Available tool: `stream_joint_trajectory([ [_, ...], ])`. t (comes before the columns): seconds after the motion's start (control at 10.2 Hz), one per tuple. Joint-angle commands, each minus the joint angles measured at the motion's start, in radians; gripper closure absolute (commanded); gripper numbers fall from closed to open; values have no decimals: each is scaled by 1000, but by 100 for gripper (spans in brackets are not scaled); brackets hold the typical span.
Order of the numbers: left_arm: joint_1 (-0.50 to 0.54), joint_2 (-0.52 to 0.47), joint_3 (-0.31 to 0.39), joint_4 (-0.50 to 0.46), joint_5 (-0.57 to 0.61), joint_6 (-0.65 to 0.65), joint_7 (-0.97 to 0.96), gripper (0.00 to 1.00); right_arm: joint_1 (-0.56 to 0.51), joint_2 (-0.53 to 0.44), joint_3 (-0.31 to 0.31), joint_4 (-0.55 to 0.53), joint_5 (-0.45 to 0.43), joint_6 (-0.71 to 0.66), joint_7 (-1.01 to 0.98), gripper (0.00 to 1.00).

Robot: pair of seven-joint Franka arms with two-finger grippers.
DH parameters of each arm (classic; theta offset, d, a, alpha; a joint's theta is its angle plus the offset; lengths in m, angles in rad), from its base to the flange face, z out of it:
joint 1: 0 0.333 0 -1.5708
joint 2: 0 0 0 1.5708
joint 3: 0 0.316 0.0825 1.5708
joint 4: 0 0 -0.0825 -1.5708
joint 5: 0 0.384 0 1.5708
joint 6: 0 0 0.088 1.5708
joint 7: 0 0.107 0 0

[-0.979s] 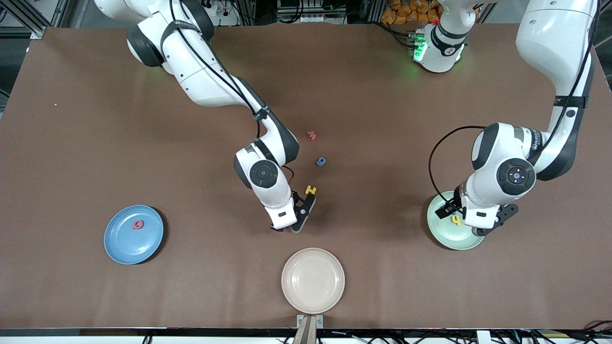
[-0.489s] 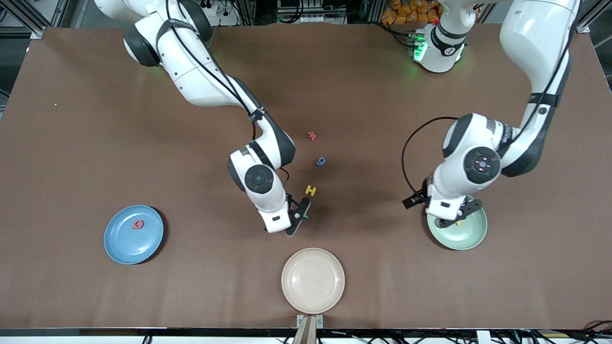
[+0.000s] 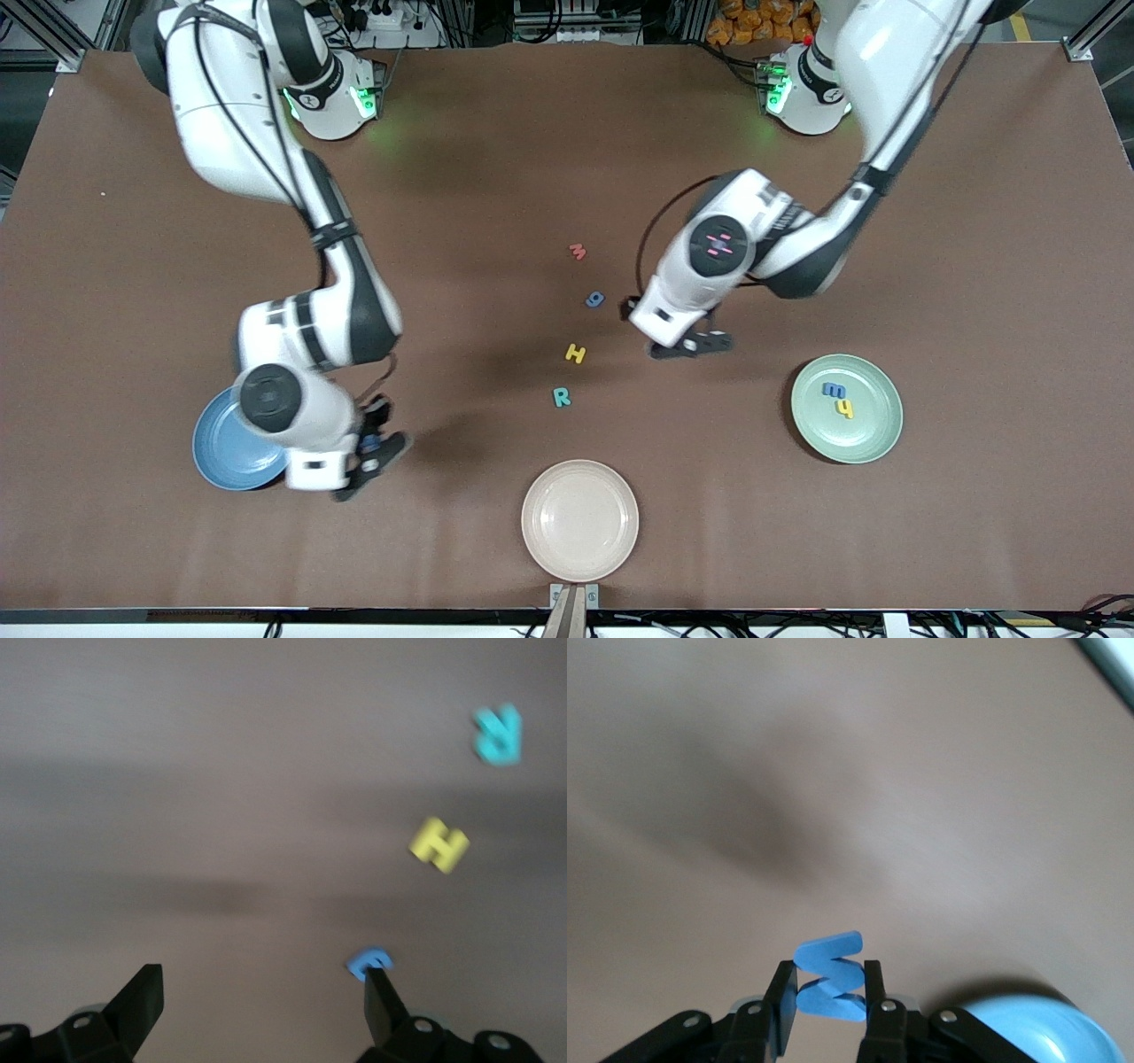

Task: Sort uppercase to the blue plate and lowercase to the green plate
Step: 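Carry the M to the blue plate while the left gripper reaches blue 6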

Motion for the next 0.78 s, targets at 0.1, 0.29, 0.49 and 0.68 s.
stream_joint_trajectory([
  [0.1, -118, 114, 2, 9, 242, 167, 87, 0, -225, -15, -13, -41, 92, -37, -4, 100],
  [0.29, -130, 147, 4, 8, 278, 211, 272, 0, -257, -13, -15, -58, 89, -37, -11, 79],
  [0.49, -126, 156, 4, 9, 278, 218, 506, 0, -251, -13, -15, -66, 90, -37, -7, 0],
  [0.68, -121, 174, 5, 9, 280, 229, 635, 0, -242, -12, -15, -66, 90, -37, -4, 0],
])
